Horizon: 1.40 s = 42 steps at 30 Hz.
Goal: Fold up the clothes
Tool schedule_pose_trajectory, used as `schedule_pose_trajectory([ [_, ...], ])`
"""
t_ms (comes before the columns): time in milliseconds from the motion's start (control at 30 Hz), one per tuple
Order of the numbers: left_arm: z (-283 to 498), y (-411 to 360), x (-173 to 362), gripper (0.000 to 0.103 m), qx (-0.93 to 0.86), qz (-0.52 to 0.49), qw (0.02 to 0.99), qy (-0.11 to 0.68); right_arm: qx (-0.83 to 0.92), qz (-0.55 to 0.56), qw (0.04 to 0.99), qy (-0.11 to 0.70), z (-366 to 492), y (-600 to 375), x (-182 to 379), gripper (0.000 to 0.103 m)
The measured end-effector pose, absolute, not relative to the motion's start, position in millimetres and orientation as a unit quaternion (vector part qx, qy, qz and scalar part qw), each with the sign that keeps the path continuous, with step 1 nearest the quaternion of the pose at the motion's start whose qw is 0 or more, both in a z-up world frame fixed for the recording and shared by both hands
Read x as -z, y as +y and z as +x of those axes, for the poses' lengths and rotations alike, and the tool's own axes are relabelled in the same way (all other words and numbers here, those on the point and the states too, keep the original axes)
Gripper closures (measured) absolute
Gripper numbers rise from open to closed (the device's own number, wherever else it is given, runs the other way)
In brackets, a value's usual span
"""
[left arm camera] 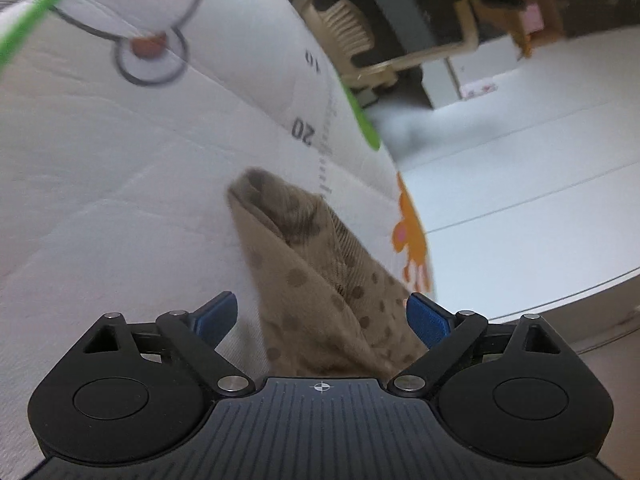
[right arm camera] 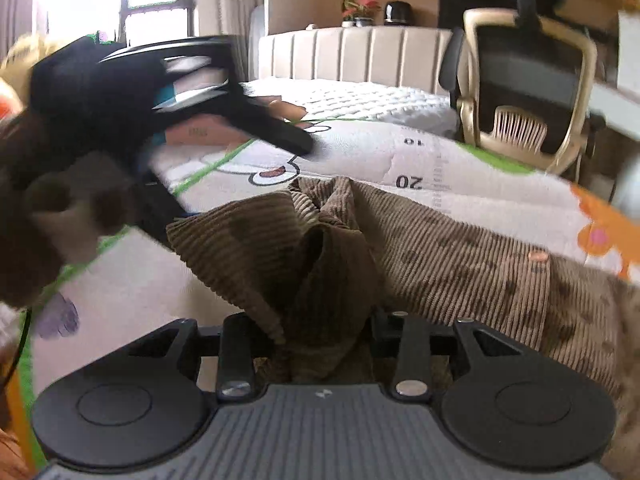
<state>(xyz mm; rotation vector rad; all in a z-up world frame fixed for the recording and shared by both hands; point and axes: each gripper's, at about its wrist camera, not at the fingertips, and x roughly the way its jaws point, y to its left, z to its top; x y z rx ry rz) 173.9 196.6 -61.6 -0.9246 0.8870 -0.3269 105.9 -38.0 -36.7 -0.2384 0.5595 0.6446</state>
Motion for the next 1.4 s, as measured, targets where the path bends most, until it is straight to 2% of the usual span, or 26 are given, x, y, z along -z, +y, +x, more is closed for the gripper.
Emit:
schedule_pose_trajectory([
  [67, 188.6, 175.9, 61.0, 0.008, 0.145, -0.398, 0.803, 0.42, -0.31, -0.133, 0.904, 0.262, 101.3, -32.8, 37.0, 0.067],
  [100, 193.5, 167.1, 57.2, 0.017, 0.144, -0.377, 0.815, 0.416, -0.309, -0.133, 0.905, 0.262, 101.0, -33.1, 36.9, 0.067],
  [133, 198.2, 158.1, 52.9, 0.049, 0.141, -0.354, 0.827, 0.414, -0.308, -0.131, 0.905, 0.262, 100.7, -33.8, 36.8, 0.067],
  [200, 201.6, 142.1, 35.6, 0.074, 0.129, -0.299, 0.849, 0.416, -0.295, -0.123, 0.912, 0.257, 98.6, -39.7, 32.8, 0.071],
  [267, 198.8, 131.2, 14.8, 0.076, 0.141, -0.281, 0.858, 0.407, -0.284, -0.105, 0.921, 0.244, 95.3, -52.1, 25.7, 0.076],
  [500, 188.5, 28.4, -81.4, 0.076, 0.253, -0.199, 0.876, 0.359, -0.239, -0.007, 0.957, 0.165, 60.0, -138.9, -19.0, 0.08],
  [567, 194.6, -15.1, -91.5, 0.076, 0.292, -0.17, 0.87, 0.36, -0.215, 0.016, 0.965, 0.148, 47.8, -170.1, -27.6, 0.08],
  [667, 209.0, -78.5, -78.1, 0.073, 0.336, -0.142, 0.846, 0.39, -0.162, 0.07, 0.964, 0.199, 54.2, -217.5, -6.8, 0.08],
  [733, 215.5, -104.7, -59.8, 0.054, 0.354, -0.144, 0.82, 0.426, -0.126, 0.106, 0.958, 0.236, 59.4, -249.1, 8.3, 0.08],
  [800, 215.2, -111.2, -53.9, 0.05, 0.366, -0.153, 0.807, 0.438, -0.089, 0.141, 0.948, 0.271, 64.6, -280.7, 23.4, 0.078],
  [867, 207.8, -100.7, -63.6, 0.035, 0.373, -0.155, 0.816, 0.414, -0.082, 0.18, 0.933, 0.301, 70.3, -299.6, 41.5, 0.075],
  [900, 202.3, -91.3, -71.1, 0.021, 0.373, -0.153, 0.826, 0.393, -0.078, 0.186, 0.932, 0.302, 70.1, -303.3, 45.0, 0.074],
  [933, 199.4, -78.9, -77.5, 0.014, 0.367, -0.151, 0.839, 0.372, -0.076, 0.184, 0.933, 0.298, 68.8, -304.5, 45.4, 0.071],
  [967, 195.8, -68.2, -79.1, 0.012, 0.354, -0.142, 0.852, 0.36, -0.076, 0.178, 0.937, 0.291, 67.1, -304.4, 41.8, 0.07],
  [1000, 192.6, -58.2, -79.6, 0.011, 0.34, -0.132, 0.863, 0.35, -0.077, 0.17, 0.941, 0.282, 65.2, -304.1, 37.5, 0.068],
  [1033, 192.5, -53.9, -71.5, 0.011, 0.324, -0.123, 0.868, 0.356, -0.077, 0.163, 0.945, 0.274, 63.4, -303.7, 33.3, 0.06],
  [1167, 191.8, -36.8, -38.5, 0.011, 0.261, -0.086, 0.885, 0.377, -0.052, 0.095, 0.973, 0.203, 37.6, -312.7, -9.4, 0.048],
  [1233, 189.6, -35.1, -18.1, 0.01, 0.252, -0.083, 0.88, 0.393, -0.032, 0.059, 0.987, 0.148, 19.8, -315.0, -36.2, 0.027],
  [1300, 190.6, -38.4, -3.6, 0.01, 0.231, -0.064, 0.884, 0.402, -0.038, 0.053, 0.992, 0.108, 18.4, -317.5, -62.3, 0.018],
  [1400, 189.8, -47.3, 6.6, 0.009, 0.217, -0.034, 0.893, 0.394, -0.111, 0.078, 0.983, 0.122, 52.3, -310.8, -81.2, 0.004],
])
